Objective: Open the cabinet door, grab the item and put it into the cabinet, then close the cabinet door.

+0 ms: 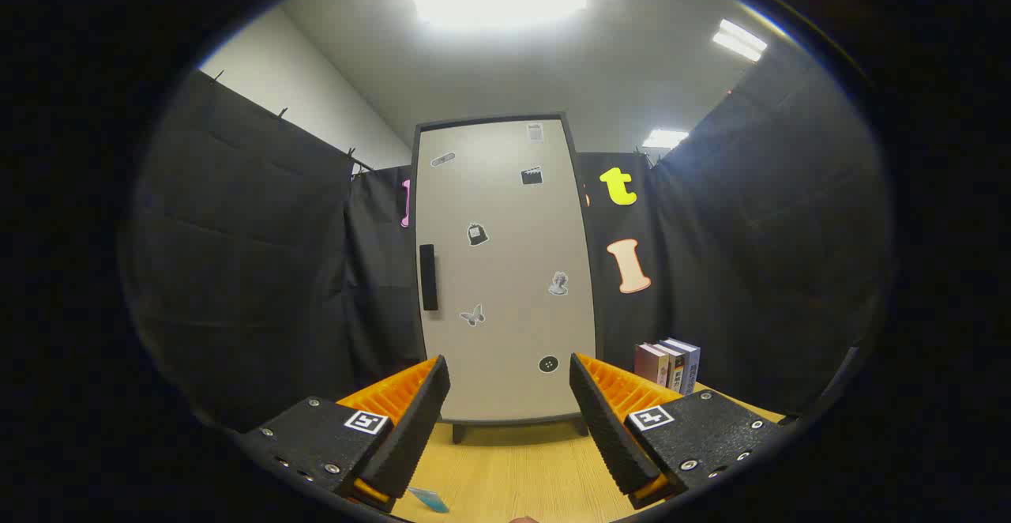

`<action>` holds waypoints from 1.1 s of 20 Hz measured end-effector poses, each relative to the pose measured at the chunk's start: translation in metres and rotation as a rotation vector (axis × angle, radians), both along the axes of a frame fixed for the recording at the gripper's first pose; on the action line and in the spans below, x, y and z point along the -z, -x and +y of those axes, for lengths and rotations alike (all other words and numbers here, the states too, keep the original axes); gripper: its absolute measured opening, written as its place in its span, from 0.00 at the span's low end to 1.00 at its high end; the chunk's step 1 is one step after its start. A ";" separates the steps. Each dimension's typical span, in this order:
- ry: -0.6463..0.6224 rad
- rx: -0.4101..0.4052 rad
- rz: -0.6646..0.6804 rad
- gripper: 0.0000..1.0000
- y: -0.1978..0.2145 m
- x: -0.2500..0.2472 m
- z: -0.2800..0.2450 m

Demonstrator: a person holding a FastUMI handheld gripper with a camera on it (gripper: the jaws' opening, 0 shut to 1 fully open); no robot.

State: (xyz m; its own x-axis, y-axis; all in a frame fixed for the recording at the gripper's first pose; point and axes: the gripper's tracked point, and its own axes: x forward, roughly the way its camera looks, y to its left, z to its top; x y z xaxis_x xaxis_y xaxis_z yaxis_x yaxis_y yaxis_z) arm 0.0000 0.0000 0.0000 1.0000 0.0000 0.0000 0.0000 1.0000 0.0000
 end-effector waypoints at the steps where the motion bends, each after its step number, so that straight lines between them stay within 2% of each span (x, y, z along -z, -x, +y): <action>1: 0.003 0.006 -0.003 0.95 0.000 -0.002 -0.001; 14: -0.001 0.030 -0.019 0.95 0.001 -0.001 -0.013; 22: 0.000 0.005 -0.025 0.95 -0.032 -0.019 -0.002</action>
State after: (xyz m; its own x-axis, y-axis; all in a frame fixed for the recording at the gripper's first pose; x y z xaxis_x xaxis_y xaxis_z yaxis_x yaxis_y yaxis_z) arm 0.0324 -0.0019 0.0195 0.9997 -0.0051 0.0253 0.0051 1.0000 -0.0003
